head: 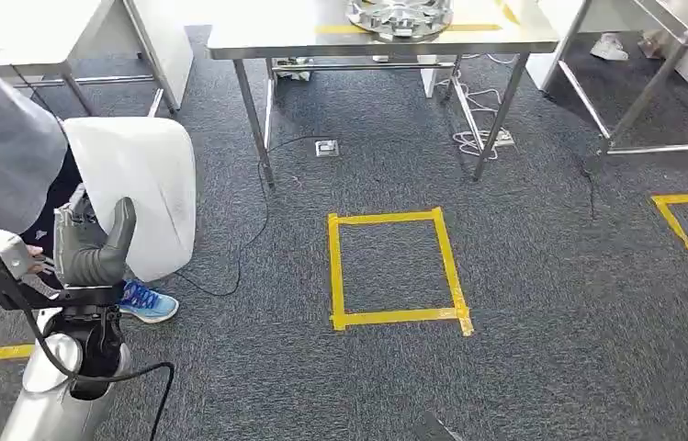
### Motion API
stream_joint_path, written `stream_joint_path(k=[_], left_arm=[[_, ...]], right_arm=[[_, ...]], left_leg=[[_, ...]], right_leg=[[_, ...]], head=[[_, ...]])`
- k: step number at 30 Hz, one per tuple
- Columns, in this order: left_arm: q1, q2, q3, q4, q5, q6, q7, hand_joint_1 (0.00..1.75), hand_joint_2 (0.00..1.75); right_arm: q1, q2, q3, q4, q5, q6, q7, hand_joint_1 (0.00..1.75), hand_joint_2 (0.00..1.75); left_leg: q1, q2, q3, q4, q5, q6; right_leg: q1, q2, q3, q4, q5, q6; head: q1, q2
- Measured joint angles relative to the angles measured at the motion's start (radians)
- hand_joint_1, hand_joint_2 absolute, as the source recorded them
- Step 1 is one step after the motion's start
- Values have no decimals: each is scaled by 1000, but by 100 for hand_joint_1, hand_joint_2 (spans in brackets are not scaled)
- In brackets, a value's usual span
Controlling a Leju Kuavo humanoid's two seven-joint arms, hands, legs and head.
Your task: Take the parts from the cabinet and place them on the table.
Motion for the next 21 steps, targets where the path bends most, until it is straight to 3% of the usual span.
stream_joint_path(k=[1, 2, 3, 5, 6, 7, 8, 9, 11, 12, 13, 14, 15, 16, 17, 18, 19, 21], left_arm=[[5, -1, -1, 1, 0, 0, 0, 175, 175], [8, -2, -2, 1, 0, 1, 0, 175, 175], [11, -2, -2, 3, 0, 1, 0, 175, 175], [11, -2, -2, 3, 0, 1, 0, 175, 175], [11, -2, -2, 3, 0, 1, 0, 175, 175], [11, -2, -2, 3, 0, 1, 0, 175, 175], [13, -1, -2, 3, 0, 2, 0, 175, 175], [13, 0, -2, 3, 0, 2, 0, 175, 175], [19, 1, -2, 3, 0, 2, 0, 175, 175], [21, 4, 0, 3, 0, 2, 0, 175, 175], [19, 6, 1, 3, 0, 2, -1, 175, 175], [16, 8, 1, 3, 0, 2, -1, 175, 175], [15, 7, 0, 3, 0, 2, -1, 175, 175], [18, 7, -1, 3, 0, 2, -1, 175, 175], [20, 7, -1, 3, 0, 6, 0, 175, 175], [21, 7, -2, 3, 0, 11, 0, 175, 175], [21, 7, -2, 3, 0, 15, 2, 175, 175], [20, 8, -2, 3, -1, 19, 2, 175, 175]], right_arm=[[7, -2, 0, 1, 0, 0, 1, 0, 0], [12, -4, 0, 2, 1, 0, 2, 0, 0], [14, -5, -1, 2, 1, 0, 2, 0, 0], [10, -6, -1, 2, 2, 0, 2, 0, 0], [10, -5, -2, 2, 2, 0, 2, 0, 0], [12, -5, -2, 2, 2, 0, 2, 0, 0], [11, -5, -2, 2, 2, 0, 2, 0, 0], [11, -4, -2, 2, 3, 0, 3, 0, 0], [7, -2, -2, 2, 3, 0, 3, 0, 0], [5, 1, -2, 2, 3, 0, 3, 0, 0], [3, -2, -2, 2, 3, 0, 3, 0, 0], [4, -1, -2, 2, 3, 0, 3, 0, 0], [7, 0, -2, 2, 3, 0, 3, 0, 0], [9, 0, -2, 2, 3, 0, 3, 0, 0], [9, -1, -2, 2, 2, -1, 3, 0, 0], [9, -1, -3, 3, 0, -1, 3, 0, 0], [9, -1, -6, 3, -3, -2, 3, 0, 0], [8, 2, -11, 3, -5, -5, 3, 0, 0]], left_leg=[[1, -18, 0, 0, -1, 0], [1, -36, 0, 1, -2, -2], [4, -54, 1, 1, -3, -4], [11, -87, 2, 10, -7, -15], [14, -100, 0, 20, -14, -24], [13, -111, -8, 32, -20, -34], [9, -123, -14, 41, -26, -42], [11, -128, -17, 39, -24, -46], [16, -144, -20, 36, -23, -53], [19, -131, -20, 44, -28, -57], [11, -72, -29, 71, -44, -62], [13, -34, -58, 131, -75, -68], [17, -13, -101, 216, -115, -72], [19, -4, -146, 299, -144, -74], [21, 0, -176, 347, -153, -76], [22, 2, -184, 349, -140, -75], [22, 2, -167, 307, -109, -73], [18, 6, -72, 127, -19, -56]], right_leg=[[-4, 5, -47, 80, -24, 2], [-7, 7, -79, 124, -29, 10], [-11, 7, -87, 116, -12, 22], [-21, 16, -37, -29, 70, 56], [-30, 43, 2, -121, 112, 70], [-38, 91, 15, -159, 122, 71], [-32, 73, 22, -163, 121, 44], [-25, 63, 21, -160, 121, 29], [-23, 47, 26, -162, 122, 14], [-34, 36, 30, -165, 124, 6], [-31, 29, 35, -166, 119, -3], [-28, 18, 40, -166, 114, -9], [-24, 5, 44, -166, 110, -14], [-21, -8, 46, -165, 107, -18], [-19, -13, 47, -165, 105, -20], [-17, -19, 48, -165, 102, -18], [-16, -26, 51, -165, 98, -17], [-12, -34, 64, -166, 90, -14]], head=[[-1, 0], [0, 0], [0, 0], [-1, 0], [0, 0], [0, 0], [0, 0], [-2, 0], [-1, 0], [0, 0], [-6, 0], [-8, 0], [-6, 0], [-7, 0], [-7, 0], [-7, 0], [-7, 0], [-8, 0]])
